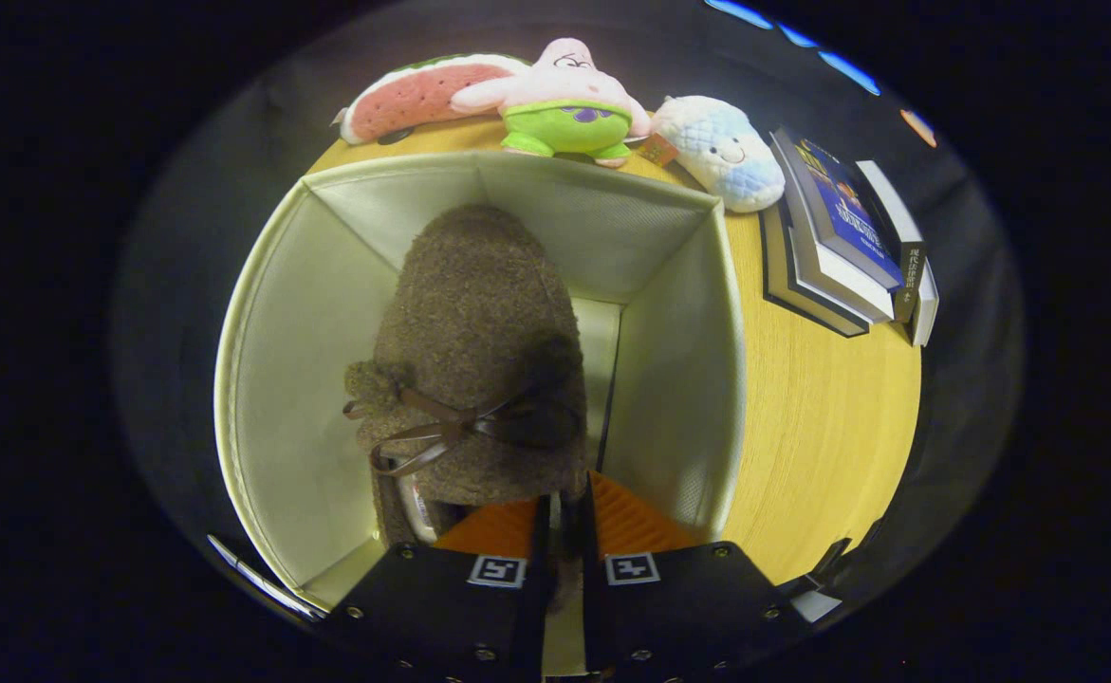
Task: Open the storage box then place both shoes into the box .Put the left shoe in first, then the right shoe, with the right side of both shoes facing outward in a uniform manner.
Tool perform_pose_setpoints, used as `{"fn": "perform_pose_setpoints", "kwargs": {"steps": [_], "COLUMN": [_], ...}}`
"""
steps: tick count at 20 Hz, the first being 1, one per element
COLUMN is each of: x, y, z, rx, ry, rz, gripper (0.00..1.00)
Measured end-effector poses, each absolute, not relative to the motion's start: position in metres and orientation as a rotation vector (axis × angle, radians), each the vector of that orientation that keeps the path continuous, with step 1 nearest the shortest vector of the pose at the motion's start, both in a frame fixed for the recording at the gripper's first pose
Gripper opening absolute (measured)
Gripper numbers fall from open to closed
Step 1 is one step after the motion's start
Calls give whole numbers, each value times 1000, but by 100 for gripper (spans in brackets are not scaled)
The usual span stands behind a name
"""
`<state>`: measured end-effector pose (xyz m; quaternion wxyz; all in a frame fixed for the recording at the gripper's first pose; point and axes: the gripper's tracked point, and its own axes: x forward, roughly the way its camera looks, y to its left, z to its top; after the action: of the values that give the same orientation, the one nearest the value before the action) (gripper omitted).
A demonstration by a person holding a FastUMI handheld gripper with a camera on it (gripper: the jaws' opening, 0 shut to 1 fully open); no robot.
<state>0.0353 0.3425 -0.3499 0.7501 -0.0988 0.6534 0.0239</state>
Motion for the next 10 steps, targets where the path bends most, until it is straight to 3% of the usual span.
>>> {"fn": "perform_pose_setpoints", "kwargs": {"steps": [1,4,5,9,10], "x": [38,49,51,82,89], "y": [342,342,341,331,326], "z": [-345,-320,-312,-271,-258], "rx": [-225,-225,-224,-221,-232], "ry": [1399,1296,1275,1084,1038], "rz": [62,84,99,138,145], "gripper": [22,22,30,30,36]}}
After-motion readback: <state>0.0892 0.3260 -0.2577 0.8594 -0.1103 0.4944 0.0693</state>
